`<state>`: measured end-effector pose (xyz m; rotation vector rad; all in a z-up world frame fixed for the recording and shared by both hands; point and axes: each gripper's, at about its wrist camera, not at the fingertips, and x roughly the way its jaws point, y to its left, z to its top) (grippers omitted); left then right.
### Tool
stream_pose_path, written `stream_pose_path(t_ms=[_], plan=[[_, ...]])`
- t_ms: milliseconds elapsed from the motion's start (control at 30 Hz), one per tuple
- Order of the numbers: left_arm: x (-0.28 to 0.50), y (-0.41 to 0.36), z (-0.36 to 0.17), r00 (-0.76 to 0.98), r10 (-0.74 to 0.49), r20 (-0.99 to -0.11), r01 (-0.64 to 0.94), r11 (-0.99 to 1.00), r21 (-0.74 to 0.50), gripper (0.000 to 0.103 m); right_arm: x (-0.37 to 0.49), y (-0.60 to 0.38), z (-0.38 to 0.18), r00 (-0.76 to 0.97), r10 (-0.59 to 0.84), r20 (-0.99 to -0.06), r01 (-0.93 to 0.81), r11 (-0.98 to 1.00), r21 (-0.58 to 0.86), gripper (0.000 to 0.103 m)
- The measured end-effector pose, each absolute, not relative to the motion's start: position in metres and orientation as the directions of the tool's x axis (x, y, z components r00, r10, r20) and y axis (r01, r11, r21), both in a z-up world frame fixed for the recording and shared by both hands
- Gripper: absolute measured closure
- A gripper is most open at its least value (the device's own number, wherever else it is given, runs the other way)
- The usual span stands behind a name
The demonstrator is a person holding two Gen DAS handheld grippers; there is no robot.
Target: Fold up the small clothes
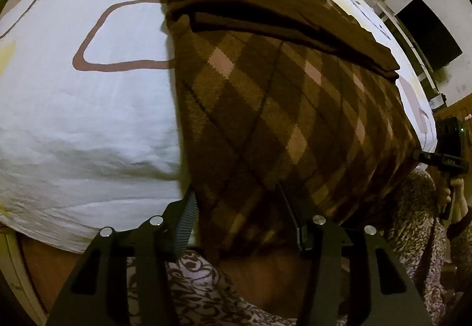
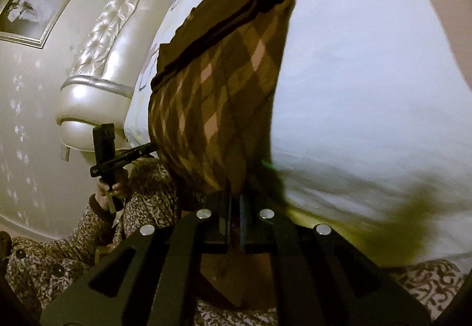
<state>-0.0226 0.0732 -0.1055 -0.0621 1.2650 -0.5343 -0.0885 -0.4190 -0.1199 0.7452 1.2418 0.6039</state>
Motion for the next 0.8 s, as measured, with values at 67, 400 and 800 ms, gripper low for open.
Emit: stream_pose_path(t_ms=[67, 400, 800], plan=[[-0.024, 0.074, -0.106, 0.195, -0.423, -0.885, 0.359, 0.87, -0.337, 0.044, -0.091, -0.422, -0.119, 0.234, 0.756, -0.611, -0.007, 0.63, 0.777, 0.1], [-0.027, 0.071, -0.113, 0.13, -0.439, -0.889, 0.381, 0.85, -0.364, 0.032, -0.093, -0.428, -0.12, 0.244, 0.762, -0.599, 0.0, 0.618, 0.786, 0.1], [-0.02, 0.091, -0.116, 0.137, -0.386, -0.912, 0.358, 0.878, -0.317, 0.1, -0.094, -0.434, -0.122, 0.254, 0.791, -0.557, 0.005, 0.575, 0.818, 0.1]])
